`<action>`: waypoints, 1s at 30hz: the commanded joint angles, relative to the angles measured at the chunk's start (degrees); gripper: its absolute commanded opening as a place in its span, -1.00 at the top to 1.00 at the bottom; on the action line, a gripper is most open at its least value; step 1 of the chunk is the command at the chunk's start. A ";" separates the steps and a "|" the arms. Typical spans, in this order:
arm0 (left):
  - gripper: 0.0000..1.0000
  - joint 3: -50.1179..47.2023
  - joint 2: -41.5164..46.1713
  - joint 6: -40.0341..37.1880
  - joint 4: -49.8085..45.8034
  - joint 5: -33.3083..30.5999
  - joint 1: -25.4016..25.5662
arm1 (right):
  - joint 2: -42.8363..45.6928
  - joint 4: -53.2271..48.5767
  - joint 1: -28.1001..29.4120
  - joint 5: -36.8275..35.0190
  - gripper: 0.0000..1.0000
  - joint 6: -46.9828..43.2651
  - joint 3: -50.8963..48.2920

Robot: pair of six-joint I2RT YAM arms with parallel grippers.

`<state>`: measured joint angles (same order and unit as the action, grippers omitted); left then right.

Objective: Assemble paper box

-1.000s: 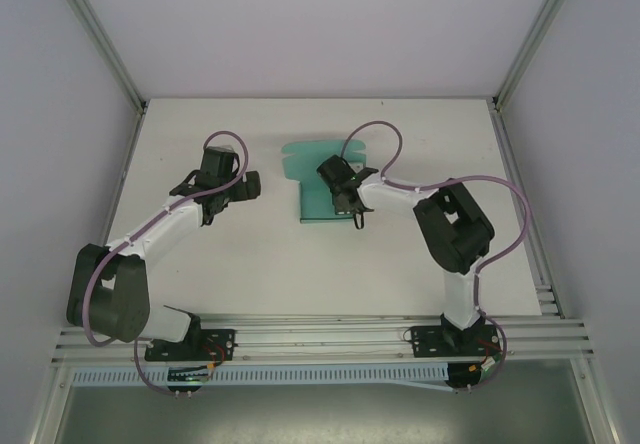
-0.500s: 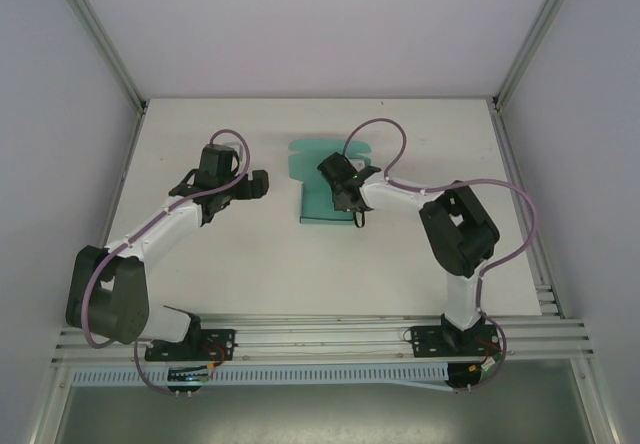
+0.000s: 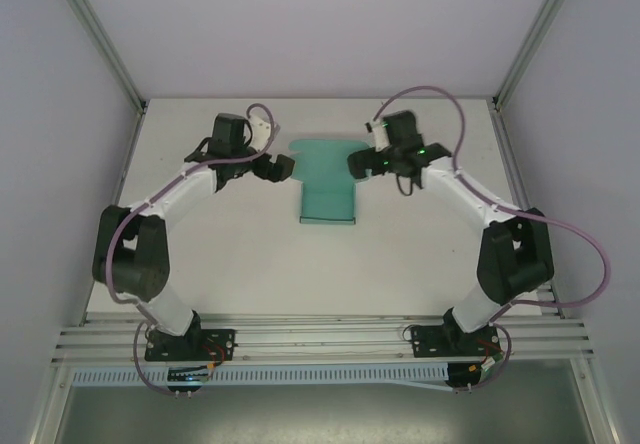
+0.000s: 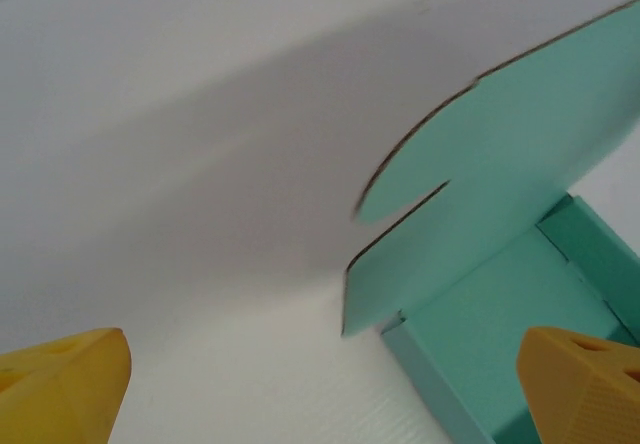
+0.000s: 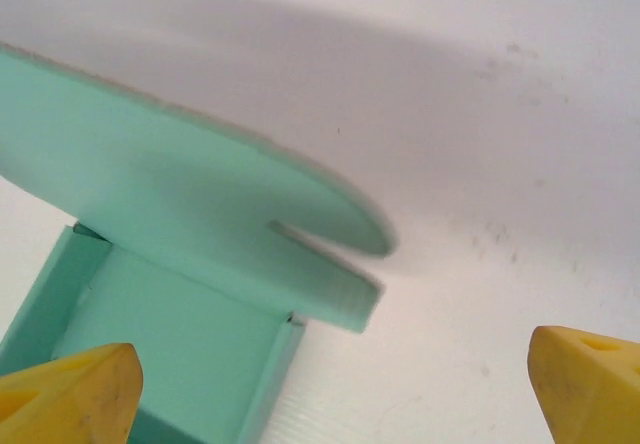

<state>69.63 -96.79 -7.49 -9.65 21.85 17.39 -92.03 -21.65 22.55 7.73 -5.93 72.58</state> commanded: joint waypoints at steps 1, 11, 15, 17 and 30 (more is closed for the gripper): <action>-0.97 5.38 -4.27 -14.51 -7.05 10.61 -0.34 | -2.90 -4.50 -3.87 24.95 -0.98 -21.68 4.38; -0.81 21.95 -16.38 -28.50 -24.19 13.07 -0.33 | -20.64 -29.94 -4.53 25.05 -0.79 -38.10 27.73; -0.67 26.18 -19.60 -31.75 -29.04 14.87 -0.24 | -24.87 -34.80 -4.65 22.95 -0.61 -39.92 32.20; -0.49 27.58 -20.57 -32.62 -29.77 15.19 -0.17 | -26.13 -35.76 -4.74 22.08 -0.45 -39.93 33.50; 0.70 32.83 -23.79 -35.67 -32.15 12.42 0.54 | -29.74 -40.09 -4.80 21.72 0.56 -39.83 38.89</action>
<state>100.79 -118.96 -41.41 -39.31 34.24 17.52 -120.27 -58.37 17.93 29.74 -45.36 109.40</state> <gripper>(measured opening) 0.183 0.239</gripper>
